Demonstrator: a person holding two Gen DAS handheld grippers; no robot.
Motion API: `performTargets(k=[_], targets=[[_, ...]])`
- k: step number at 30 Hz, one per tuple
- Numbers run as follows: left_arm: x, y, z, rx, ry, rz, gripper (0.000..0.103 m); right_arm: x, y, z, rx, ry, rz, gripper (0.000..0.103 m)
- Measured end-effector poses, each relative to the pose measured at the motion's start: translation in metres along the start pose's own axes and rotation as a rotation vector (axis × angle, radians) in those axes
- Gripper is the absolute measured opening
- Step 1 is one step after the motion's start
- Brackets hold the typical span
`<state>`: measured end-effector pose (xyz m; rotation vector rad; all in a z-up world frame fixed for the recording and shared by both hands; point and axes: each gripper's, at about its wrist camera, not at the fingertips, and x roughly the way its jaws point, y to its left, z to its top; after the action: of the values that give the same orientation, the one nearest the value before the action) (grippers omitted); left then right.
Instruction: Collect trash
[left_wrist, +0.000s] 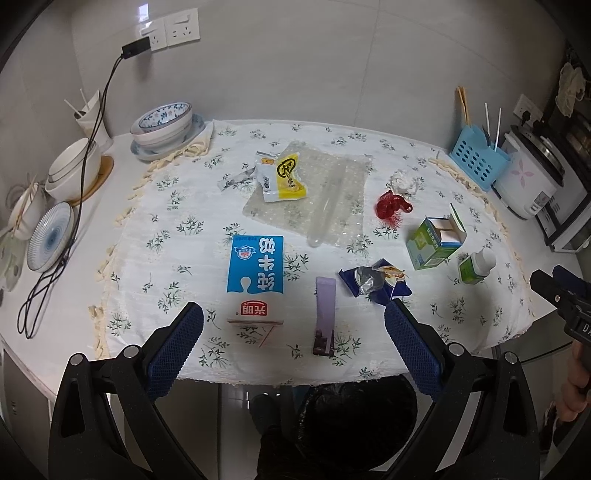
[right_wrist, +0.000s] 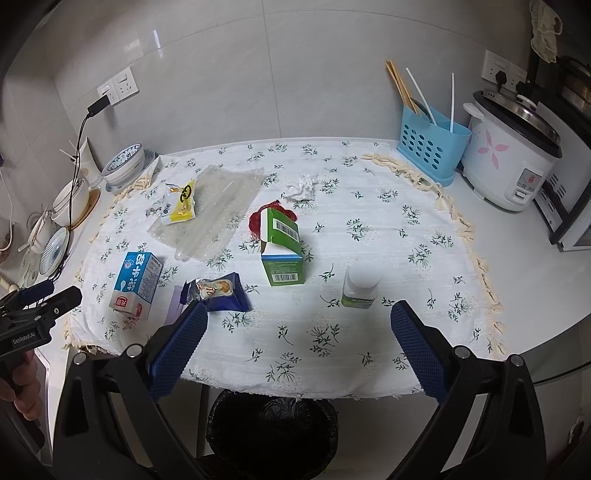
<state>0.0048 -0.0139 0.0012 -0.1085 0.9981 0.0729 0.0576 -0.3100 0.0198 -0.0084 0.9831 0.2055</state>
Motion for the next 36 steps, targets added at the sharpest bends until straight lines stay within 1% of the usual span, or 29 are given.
performTargets(k=[28,33,36], targets=[[-0.005,-0.001,-0.005,0.0,0.001,-0.006,0.096,-0.009,0.003,-0.007,0.003,-0.008,0.0,0.096],[-0.006,0.001,-0.007,-0.003,0.005,-0.017,0.096,-0.005,0.006,-0.006,0.001,-0.001,-0.004,0.096],[0.001,0.005,-0.005,-0.003,0.016,-0.017,0.096,0.005,0.011,-0.003,-0.005,0.011,-0.005,0.096]])
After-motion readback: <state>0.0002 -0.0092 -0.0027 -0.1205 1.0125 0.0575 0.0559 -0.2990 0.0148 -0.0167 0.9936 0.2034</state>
